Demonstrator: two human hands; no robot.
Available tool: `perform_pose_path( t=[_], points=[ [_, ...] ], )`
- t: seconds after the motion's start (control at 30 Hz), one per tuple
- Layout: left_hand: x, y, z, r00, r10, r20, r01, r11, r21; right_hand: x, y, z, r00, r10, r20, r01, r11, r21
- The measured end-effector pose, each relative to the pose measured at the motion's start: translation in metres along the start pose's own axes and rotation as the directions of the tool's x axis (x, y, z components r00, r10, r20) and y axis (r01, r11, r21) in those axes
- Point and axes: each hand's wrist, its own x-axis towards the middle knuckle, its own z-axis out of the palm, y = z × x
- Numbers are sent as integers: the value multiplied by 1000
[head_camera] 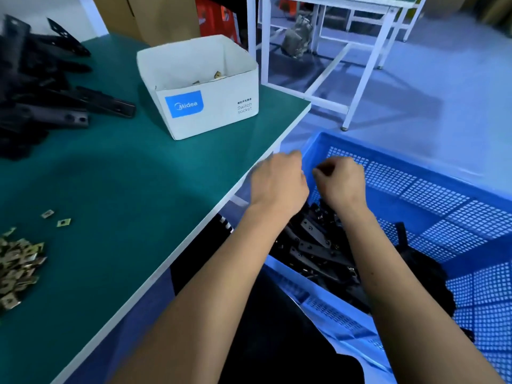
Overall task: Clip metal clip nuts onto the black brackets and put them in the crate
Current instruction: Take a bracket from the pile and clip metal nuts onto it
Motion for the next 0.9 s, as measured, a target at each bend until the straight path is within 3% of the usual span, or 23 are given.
perform_pose_path(
  t=[0.13, 0.27, 0.5, 0.63, 0.77, 0.83, 0.9],
  points=[
    [-7, -41, -68, 960, -161, -228, 128, 980, -151, -18, -92, 7, 952, -304, -13, 305, 950, 63],
    [-36, -108, -116, 837, -380, -395, 282, 916, -285, -55, -190, 41, 854, -507, 113, 496, 861, 116],
    [-136, -232, -173, 529, -653, -542, 502, 756, -421, -163, -320, 116, 580, -717, 386, 700, 682, 214],
    [-212, -294, -197, 403, -654, -640, 603, 716, -352, -233, -375, 155, 400, -809, 430, 794, 540, 278],
    [-271, -349, -213, 152, -679, -718, 746, 556, -368, -289, -417, 188, 201, -862, 465, 840, 396, 370],
    [-288, -368, -217, 17, -718, -696, 756, 465, -461, -305, -433, 205, 157, -872, 463, 829, 371, 418],
    [-296, -379, -220, -130, -771, -624, 680, 389, -622, -316, -449, 220, 129, -859, 495, 768, 402, 499]
  ],
)
